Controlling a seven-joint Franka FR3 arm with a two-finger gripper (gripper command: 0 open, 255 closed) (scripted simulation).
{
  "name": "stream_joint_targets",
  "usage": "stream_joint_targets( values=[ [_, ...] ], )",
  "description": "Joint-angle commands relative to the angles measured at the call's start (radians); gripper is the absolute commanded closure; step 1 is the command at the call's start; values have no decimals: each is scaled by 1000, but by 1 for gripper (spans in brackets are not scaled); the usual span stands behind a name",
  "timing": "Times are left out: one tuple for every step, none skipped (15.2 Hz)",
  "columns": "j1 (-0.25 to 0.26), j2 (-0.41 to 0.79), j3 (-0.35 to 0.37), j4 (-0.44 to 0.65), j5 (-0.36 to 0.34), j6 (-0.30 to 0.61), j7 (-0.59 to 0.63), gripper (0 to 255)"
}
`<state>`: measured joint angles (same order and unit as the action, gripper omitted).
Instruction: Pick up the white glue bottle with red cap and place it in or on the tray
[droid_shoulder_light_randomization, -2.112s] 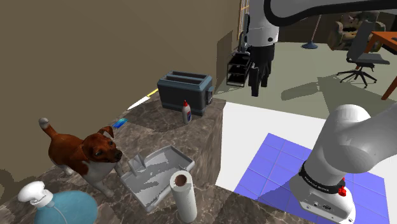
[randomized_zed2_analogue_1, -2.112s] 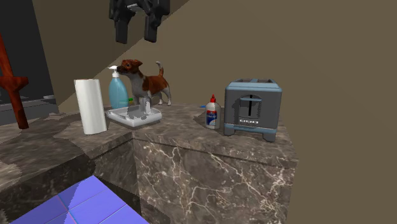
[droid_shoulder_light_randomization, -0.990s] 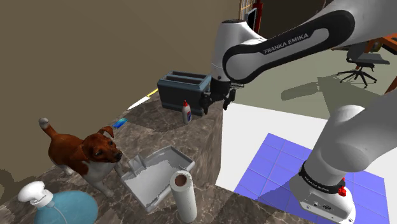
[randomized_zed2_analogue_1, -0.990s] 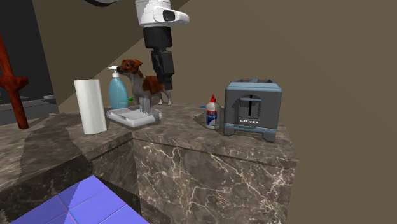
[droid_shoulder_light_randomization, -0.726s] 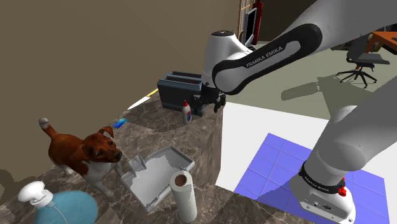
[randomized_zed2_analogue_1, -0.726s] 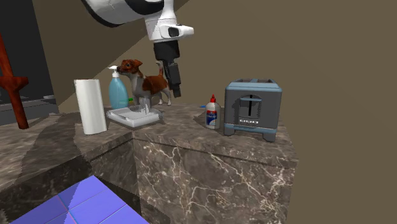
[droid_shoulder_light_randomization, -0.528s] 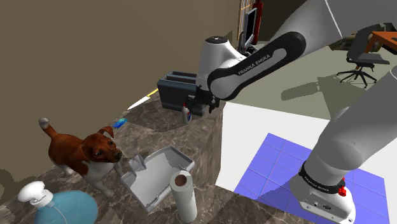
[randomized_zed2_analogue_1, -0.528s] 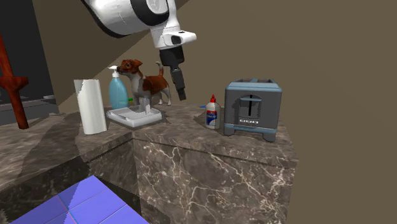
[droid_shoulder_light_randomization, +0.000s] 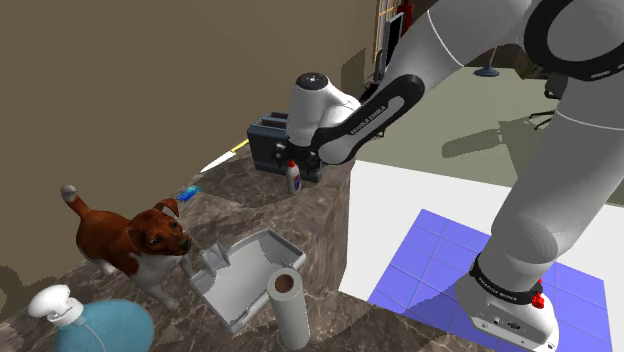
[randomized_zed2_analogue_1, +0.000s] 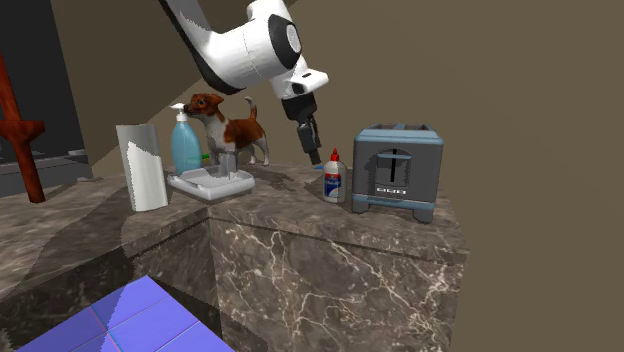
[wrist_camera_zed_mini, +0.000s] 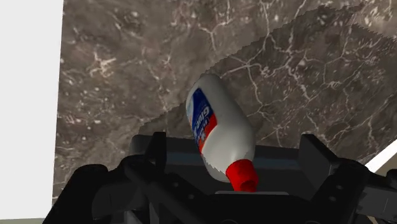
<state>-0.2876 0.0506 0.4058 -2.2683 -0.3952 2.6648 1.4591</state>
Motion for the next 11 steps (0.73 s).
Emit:
stream_joint_targets(
  values=[
    [4, 47, -11, 33, -75, 13, 86, 0],
    [7, 61, -16, 38, -91, 20, 97, 0],
    [9, 75, -21, 43, -107, 27, 109, 0],
    [11, 90, -26, 48, -123, 34, 120, 0],
    [14, 104, -31, 53, -139, 41, 131, 0],
    [16, 119, -36, 59, -154, 47, 142, 0],
    [19, 133, -42, 65, -170, 53, 153, 0],
    [21, 142, -45, 68, -179, 57, 160, 0],
    [21, 142, -46, 68, -179, 57, 160, 0],
    [21, 142, -46, 68, -178, 57, 159, 0],
    [21, 142, -46, 68, -178, 57, 159, 0]
  ],
)
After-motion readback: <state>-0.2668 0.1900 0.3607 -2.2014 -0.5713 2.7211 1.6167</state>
